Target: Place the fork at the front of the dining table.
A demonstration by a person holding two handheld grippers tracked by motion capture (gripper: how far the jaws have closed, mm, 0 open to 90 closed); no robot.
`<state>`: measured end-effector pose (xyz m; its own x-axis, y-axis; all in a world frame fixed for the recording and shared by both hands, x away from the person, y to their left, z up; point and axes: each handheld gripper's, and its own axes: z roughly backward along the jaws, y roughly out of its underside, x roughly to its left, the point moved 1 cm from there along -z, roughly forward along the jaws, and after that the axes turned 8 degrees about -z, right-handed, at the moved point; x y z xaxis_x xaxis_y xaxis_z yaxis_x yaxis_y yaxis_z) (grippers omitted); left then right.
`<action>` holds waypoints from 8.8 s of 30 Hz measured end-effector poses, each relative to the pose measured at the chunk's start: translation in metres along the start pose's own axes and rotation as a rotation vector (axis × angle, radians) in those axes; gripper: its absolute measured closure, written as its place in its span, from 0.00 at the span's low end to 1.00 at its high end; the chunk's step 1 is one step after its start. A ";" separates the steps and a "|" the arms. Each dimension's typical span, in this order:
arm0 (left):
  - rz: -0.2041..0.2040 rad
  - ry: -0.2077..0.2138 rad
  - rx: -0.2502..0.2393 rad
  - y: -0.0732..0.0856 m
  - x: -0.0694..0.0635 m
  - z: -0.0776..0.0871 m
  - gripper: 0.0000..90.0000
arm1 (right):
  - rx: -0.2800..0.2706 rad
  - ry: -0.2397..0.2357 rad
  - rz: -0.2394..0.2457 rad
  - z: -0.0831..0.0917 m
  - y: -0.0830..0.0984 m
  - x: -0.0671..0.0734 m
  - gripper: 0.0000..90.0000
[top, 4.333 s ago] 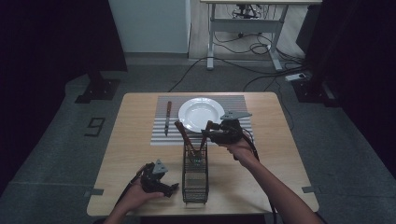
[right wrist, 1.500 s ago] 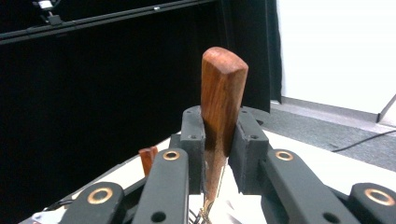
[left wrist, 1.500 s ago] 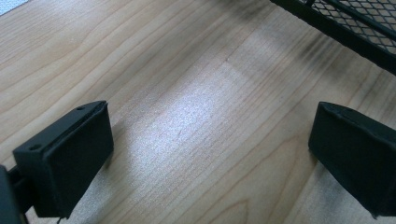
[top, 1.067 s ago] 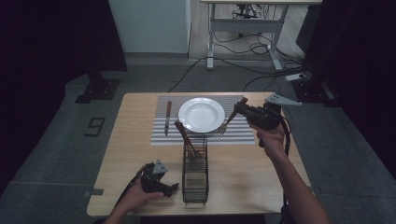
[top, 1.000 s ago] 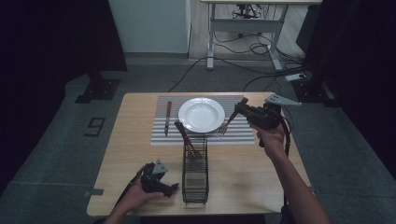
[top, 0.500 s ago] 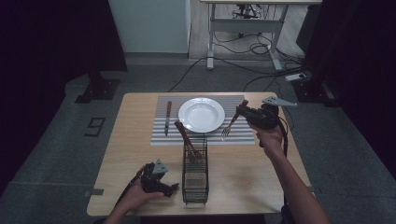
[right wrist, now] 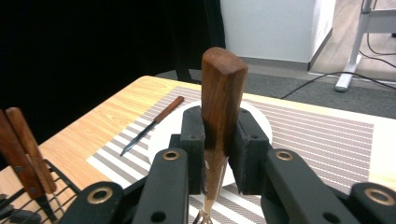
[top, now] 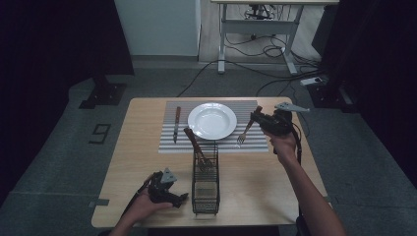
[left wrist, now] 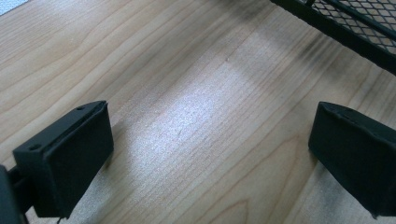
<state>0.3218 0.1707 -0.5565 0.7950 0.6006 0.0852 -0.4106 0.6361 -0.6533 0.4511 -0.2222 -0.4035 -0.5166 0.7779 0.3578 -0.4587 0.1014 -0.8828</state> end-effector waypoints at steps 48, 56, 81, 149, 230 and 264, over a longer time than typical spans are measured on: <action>0.000 0.000 0.000 0.000 0.000 0.000 0.00 | 0.084 0.189 0.034 -0.027 0.014 -0.040 0.85; 0.000 0.000 0.000 0.000 0.000 0.000 0.00 | 0.087 0.188 0.039 -0.035 0.016 -0.040 0.85; -0.002 0.002 0.000 0.000 0.000 0.000 0.00 | 0.113 0.240 0.041 -0.081 0.007 -0.048 0.88; -0.007 0.005 0.000 0.000 0.001 0.000 0.00 | 0.273 0.390 -0.159 -0.180 0.058 -0.122 0.83; -0.006 0.005 -0.001 0.000 0.001 0.000 0.00 | 0.307 0.366 -0.120 -0.140 0.060 -0.121 0.57; -0.003 0.001 0.000 0.000 0.000 0.000 0.00 | 0.394 0.245 -0.039 -0.098 0.093 -0.090 0.53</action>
<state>0.3220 0.1703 -0.5565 0.7965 0.5983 0.0870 -0.4079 0.6380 -0.6532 0.5254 -0.2219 -0.5474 -0.3295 0.9065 0.2638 -0.7383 -0.0732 -0.6705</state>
